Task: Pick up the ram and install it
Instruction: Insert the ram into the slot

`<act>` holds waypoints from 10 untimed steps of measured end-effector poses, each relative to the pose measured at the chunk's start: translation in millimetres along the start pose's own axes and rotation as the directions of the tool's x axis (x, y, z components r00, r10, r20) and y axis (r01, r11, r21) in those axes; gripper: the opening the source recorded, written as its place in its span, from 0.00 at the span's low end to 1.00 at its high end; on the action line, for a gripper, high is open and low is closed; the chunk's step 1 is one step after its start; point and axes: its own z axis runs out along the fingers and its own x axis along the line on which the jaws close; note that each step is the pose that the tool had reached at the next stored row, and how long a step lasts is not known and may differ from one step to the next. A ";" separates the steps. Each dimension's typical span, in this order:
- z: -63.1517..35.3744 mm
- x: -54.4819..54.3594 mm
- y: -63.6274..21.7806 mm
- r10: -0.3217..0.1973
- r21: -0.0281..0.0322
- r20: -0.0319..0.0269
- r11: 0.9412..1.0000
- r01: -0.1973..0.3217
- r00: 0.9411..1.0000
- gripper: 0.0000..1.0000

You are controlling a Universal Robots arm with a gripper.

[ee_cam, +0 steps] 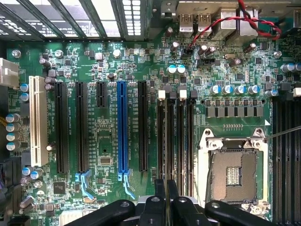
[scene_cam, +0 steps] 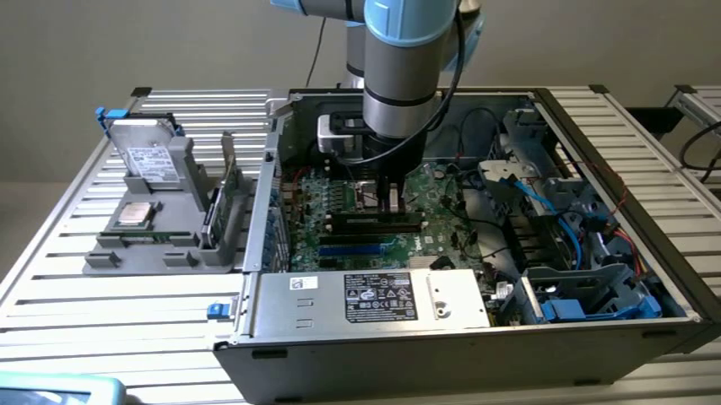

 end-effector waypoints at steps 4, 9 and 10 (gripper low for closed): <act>-0.1 0.5 -0.1 0.000 0.000 0.000 1.000 0.000 1.000 0.14; 0.6 0.6 -0.1 0.000 0.000 0.000 1.000 0.000 1.000 0.14; 1.0 0.7 -0.1 0.000 0.000 0.000 1.000 0.000 1.000 0.14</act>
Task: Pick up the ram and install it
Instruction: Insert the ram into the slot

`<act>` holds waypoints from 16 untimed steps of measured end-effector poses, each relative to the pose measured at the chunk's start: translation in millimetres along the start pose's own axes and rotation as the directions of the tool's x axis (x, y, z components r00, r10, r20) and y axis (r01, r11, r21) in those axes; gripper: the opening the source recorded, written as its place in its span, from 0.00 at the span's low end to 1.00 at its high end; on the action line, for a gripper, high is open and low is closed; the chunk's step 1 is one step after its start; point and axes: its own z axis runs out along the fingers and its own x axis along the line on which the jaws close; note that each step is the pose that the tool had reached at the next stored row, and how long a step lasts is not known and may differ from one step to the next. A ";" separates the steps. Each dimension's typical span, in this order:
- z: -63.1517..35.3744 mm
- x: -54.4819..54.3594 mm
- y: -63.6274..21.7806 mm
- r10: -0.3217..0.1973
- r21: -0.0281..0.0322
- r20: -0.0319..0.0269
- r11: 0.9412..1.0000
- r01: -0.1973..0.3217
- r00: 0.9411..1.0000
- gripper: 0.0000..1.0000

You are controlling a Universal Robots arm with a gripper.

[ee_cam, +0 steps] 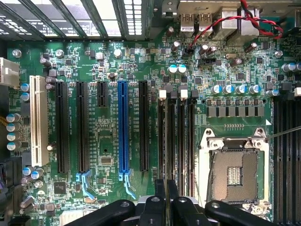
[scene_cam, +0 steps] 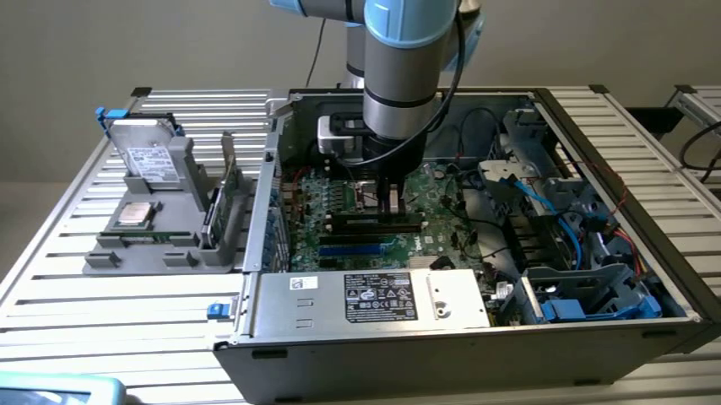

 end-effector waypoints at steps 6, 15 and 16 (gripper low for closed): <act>0.2 0.0 -0.1 0.000 0.000 0.001 1.000 0.000 1.000 0.14; -0.1 -0.1 -0.4 -0.008 -0.001 0.003 1.000 0.008 1.000 0.14; -0.1 -0.1 -0.4 -0.011 -0.001 0.003 1.000 0.011 1.000 0.14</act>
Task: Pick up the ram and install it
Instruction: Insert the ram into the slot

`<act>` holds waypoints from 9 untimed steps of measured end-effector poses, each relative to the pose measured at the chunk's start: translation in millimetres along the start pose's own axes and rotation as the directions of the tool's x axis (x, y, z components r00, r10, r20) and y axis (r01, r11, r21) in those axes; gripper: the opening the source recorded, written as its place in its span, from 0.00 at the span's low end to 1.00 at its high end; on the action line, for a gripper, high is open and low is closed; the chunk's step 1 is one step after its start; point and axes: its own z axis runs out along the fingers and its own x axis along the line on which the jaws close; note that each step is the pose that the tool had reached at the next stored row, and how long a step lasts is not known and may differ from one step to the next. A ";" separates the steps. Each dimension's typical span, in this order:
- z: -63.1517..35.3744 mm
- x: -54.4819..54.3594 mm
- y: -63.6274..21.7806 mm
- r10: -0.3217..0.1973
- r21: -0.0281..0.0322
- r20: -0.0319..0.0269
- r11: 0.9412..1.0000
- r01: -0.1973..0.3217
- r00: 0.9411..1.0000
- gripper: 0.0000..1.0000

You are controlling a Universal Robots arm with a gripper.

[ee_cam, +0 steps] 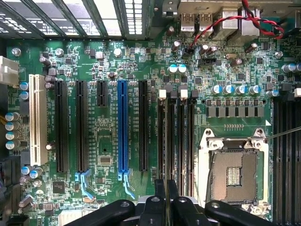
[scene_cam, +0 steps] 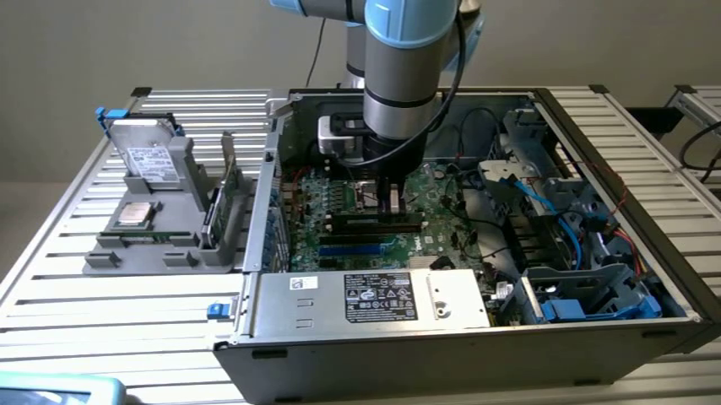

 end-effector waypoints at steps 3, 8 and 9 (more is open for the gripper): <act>0.0 0.0 0.0 -0.008 -0.001 0.000 1.000 0.008 1.000 0.14; 0.1 0.1 0.0 -0.012 -0.002 0.000 1.000 0.012 1.000 0.14; 0.5 0.1 0.0 -0.012 -0.002 0.000 1.000 0.012 1.000 0.14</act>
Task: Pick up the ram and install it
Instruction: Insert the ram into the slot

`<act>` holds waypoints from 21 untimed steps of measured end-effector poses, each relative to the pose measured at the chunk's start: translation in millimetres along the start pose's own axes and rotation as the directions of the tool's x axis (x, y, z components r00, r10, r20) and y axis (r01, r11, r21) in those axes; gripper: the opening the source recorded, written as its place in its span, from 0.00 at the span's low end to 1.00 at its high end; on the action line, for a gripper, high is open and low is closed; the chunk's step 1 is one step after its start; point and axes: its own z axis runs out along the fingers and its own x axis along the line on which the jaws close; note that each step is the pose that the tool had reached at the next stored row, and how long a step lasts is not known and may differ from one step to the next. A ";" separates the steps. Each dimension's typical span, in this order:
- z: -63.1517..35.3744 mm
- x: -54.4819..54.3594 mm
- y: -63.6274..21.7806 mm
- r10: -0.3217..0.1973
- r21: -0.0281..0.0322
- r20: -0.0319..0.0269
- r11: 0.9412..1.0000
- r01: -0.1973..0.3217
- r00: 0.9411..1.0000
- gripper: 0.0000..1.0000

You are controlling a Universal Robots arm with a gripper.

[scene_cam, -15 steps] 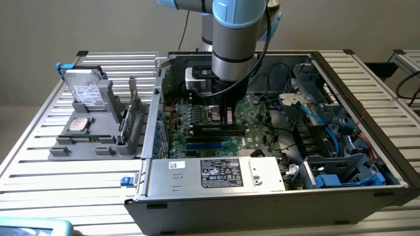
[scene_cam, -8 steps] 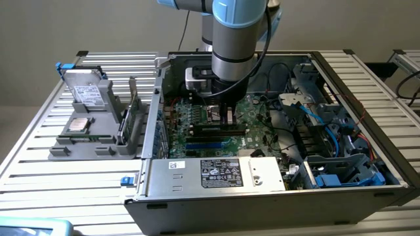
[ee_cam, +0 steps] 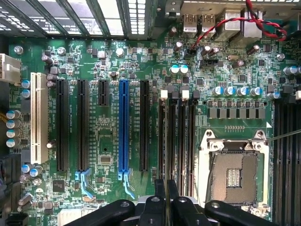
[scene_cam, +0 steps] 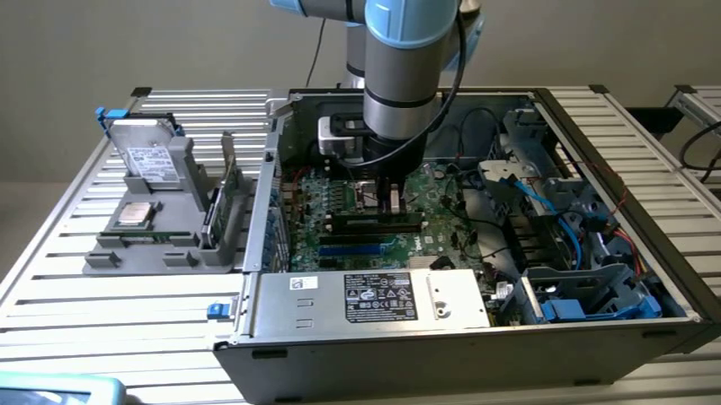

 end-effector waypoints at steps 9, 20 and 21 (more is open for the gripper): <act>0.7 0.0 0.0 0.000 0.000 0.000 1.000 0.000 1.000 0.14; 0.9 0.0 -0.1 0.010 0.000 0.000 1.000 -0.010 1.000 0.14; 1.0 0.0 -0.1 0.012 0.001 0.000 1.000 -0.012 1.000 0.14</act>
